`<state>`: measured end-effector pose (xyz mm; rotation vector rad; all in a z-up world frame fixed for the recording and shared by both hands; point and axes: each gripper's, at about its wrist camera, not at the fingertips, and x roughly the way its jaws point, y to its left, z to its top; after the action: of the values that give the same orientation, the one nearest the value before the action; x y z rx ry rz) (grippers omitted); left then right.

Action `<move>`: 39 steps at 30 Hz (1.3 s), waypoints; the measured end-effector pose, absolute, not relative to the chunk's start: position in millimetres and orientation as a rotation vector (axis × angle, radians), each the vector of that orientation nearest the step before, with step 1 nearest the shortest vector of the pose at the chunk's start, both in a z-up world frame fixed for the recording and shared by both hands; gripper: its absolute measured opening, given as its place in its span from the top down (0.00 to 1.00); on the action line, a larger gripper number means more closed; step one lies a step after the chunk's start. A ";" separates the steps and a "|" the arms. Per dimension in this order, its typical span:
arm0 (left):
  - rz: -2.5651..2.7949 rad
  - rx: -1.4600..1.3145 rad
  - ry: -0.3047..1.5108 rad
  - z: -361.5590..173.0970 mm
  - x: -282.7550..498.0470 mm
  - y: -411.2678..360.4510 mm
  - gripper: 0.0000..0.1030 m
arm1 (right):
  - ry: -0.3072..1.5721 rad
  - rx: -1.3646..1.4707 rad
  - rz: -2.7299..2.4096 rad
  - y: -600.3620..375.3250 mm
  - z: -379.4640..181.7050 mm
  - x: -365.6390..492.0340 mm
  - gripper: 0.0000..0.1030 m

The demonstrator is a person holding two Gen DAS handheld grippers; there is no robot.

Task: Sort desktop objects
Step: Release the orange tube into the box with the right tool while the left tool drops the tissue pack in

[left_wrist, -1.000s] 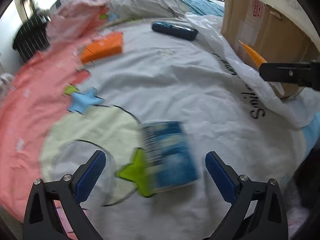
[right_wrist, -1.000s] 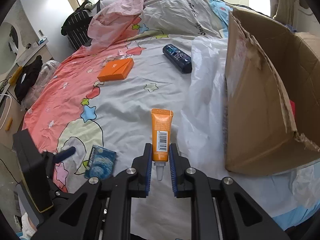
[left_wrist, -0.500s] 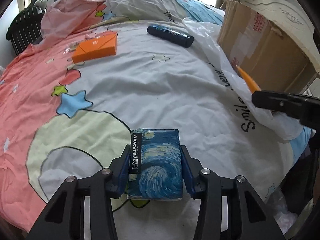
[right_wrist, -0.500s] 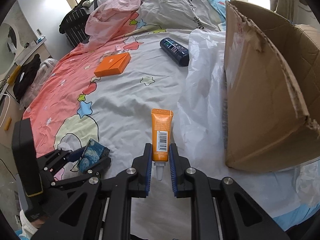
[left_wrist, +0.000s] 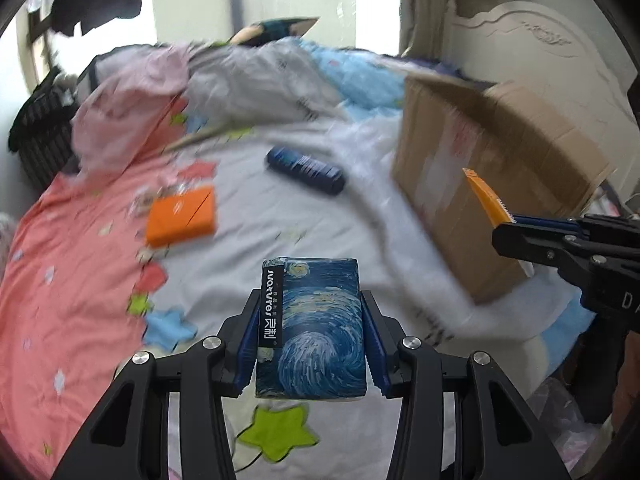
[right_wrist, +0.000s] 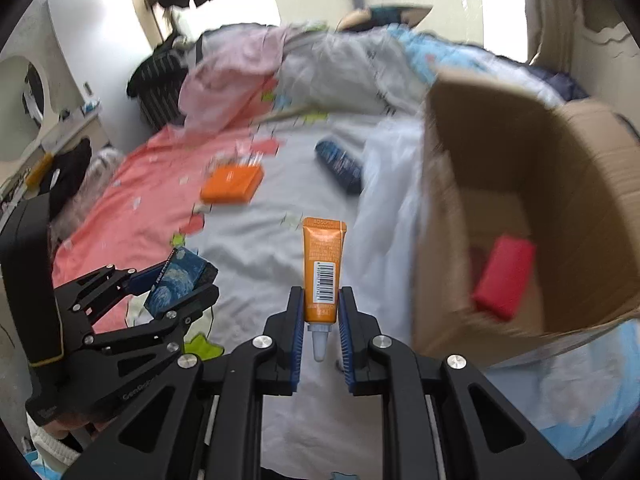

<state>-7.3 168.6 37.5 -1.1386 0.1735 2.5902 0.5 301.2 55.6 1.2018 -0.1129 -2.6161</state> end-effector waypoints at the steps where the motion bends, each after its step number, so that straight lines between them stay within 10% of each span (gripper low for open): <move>1: 2.578 -1.115 0.159 45.6 -9.4 175.5 0.55 | -0.124 1.186 -2.631 306.1 62.1 1.9 0.85; 27: 2.347 -0.926 0.305 88.4 -41.3 343.7 0.55 | -0.305 1.192 -2.881 431.4 72.2 4.0 0.84; 34: 2.333 -0.971 0.301 73.9 -53.6 351.6 0.55 | -0.398 1.200 -2.863 449.6 66.6 3.4 0.63; 39: 2.368 -0.971 0.397 67.9 -50.4 354.3 0.16 | -0.431 1.149 -2.906 456.3 71.4 10.4 0.52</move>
<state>-50.4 354.3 67.9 -0.9708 0.3966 2.3678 10.4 456.3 71.4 1.1487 -0.4307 -2.9064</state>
